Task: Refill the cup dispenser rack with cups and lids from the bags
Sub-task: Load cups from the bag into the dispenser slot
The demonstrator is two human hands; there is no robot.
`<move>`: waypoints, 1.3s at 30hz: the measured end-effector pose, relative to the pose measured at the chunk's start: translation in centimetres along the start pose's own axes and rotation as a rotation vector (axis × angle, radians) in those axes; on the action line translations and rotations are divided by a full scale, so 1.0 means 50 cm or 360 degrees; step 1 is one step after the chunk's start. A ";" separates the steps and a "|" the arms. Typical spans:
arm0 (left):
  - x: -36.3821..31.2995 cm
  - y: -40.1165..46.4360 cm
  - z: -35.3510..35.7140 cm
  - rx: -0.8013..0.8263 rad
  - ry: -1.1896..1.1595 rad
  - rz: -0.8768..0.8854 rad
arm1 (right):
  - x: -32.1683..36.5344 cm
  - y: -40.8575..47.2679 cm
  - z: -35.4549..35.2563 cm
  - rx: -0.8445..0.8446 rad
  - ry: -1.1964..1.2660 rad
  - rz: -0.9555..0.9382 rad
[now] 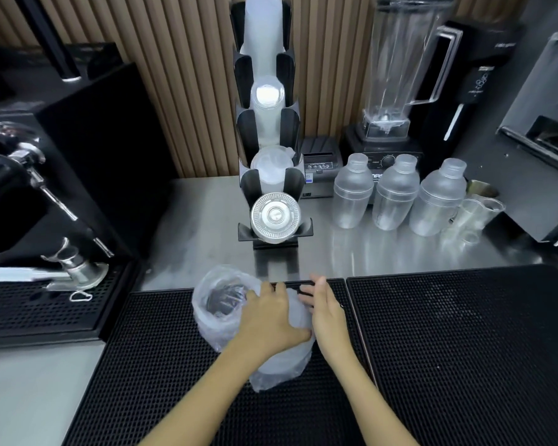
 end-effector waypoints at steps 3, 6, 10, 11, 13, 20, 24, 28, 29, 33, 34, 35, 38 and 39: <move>-0.005 -0.004 0.007 0.0084 -0.0072 -0.0064 | -0.016 -0.011 0.013 0.0087 -0.0026 0.0093; -0.024 -0.024 -0.010 0.0095 0.0011 0.0003 | -0.027 -0.019 0.018 0.0166 -0.0092 0.0168; -0.004 -0.015 0.005 -0.0101 -0.0056 0.0055 | -0.037 -0.020 0.010 0.0187 -0.0145 0.0243; 0.002 -0.014 0.010 -0.0169 -0.0091 0.0052 | -0.038 -0.020 0.008 0.0194 -0.0157 0.0259; 0.007 -0.021 0.013 -0.0322 -0.0139 0.0072 | -0.040 -0.021 0.008 0.0207 -0.0189 0.0283; 0.028 -0.049 -0.011 -0.0518 -0.0565 0.0130 | -0.039 -0.022 0.009 0.0248 -0.0237 0.0286; 0.058 -0.059 -0.037 -0.0579 -0.0887 0.0169 | -0.045 -0.022 0.011 0.0253 -0.0245 0.0277; 0.084 -0.065 -0.055 -0.0592 -0.1218 0.0185 | -0.050 -0.017 0.011 0.0214 -0.0196 0.0279; 0.082 -0.070 -0.066 -0.0595 -0.1284 0.0203 | -0.041 -0.016 0.009 0.0188 -0.0191 0.0271; 0.055 -0.094 -0.141 -0.0616 -0.1394 0.0375 | 0.018 0.003 -0.010 0.0035 -0.0204 0.0131; 0.045 -0.104 -0.170 -0.0652 -0.1407 0.0420 | 0.039 0.009 -0.018 0.0003 -0.0208 0.0070; 0.033 -0.116 -0.204 -0.0709 -0.1395 0.0465 | 0.061 0.016 -0.027 -0.0029 -0.0200 0.0015; 0.001 -0.128 -0.328 -0.0989 -0.1126 0.0595 | 0.128 0.039 -0.055 -0.0120 -0.0121 -0.0146; -0.009 -0.120 -0.371 -0.1074 -0.1009 0.0619 | 0.148 0.049 -0.061 -0.0151 -0.0090 -0.0180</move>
Point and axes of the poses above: each hand's wrist, its own y-axis towards the middle knuckle, its own z-axis out of the palm, x = y × z, the point moved 5 cm from there along y, towards the middle knuckle, and after that the axes turned 7 degrees about x, right-handed, at the moved point
